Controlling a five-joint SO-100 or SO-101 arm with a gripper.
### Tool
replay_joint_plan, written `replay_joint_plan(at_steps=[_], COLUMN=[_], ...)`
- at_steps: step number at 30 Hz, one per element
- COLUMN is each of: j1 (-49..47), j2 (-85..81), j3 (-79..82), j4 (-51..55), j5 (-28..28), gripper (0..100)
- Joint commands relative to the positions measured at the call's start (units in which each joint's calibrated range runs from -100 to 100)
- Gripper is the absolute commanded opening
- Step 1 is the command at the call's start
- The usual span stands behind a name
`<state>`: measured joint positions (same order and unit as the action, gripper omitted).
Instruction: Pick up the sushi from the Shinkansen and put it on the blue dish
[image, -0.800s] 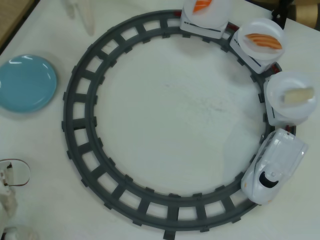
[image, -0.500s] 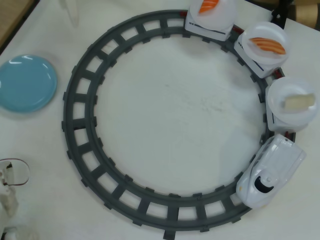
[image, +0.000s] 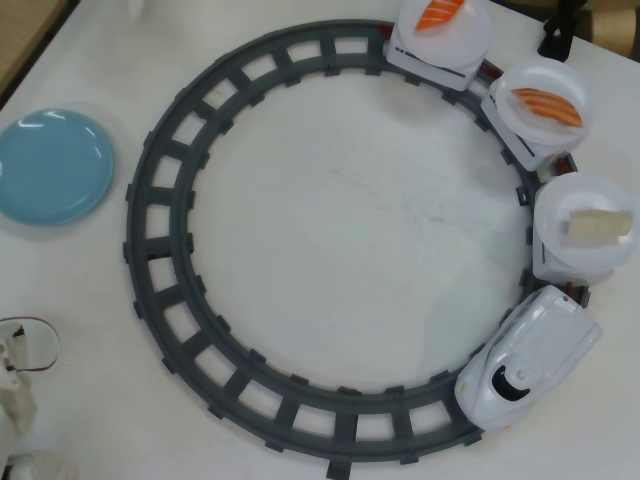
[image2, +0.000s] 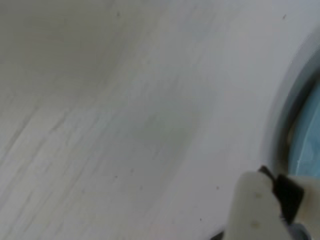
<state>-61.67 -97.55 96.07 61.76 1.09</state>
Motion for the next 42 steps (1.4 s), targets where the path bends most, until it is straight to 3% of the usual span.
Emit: replay_joint_plan(at_steps=[1, 17, 32, 36, 42], j1=[0.58, 1.19, 16.6, 25.22, 32.44], j2=[-0.37, -0.37, -0.04, -0.04, 0.04], j3=[-0.03, -0.21, -10.4, -14.37, -20.95], j4=[-0.32, -0.24, 4.01, 4.01, 6.73], j5=[0.27, 0.38, 3.73, 5.71, 7.7], gripper=[3, 3, 4, 11, 12])
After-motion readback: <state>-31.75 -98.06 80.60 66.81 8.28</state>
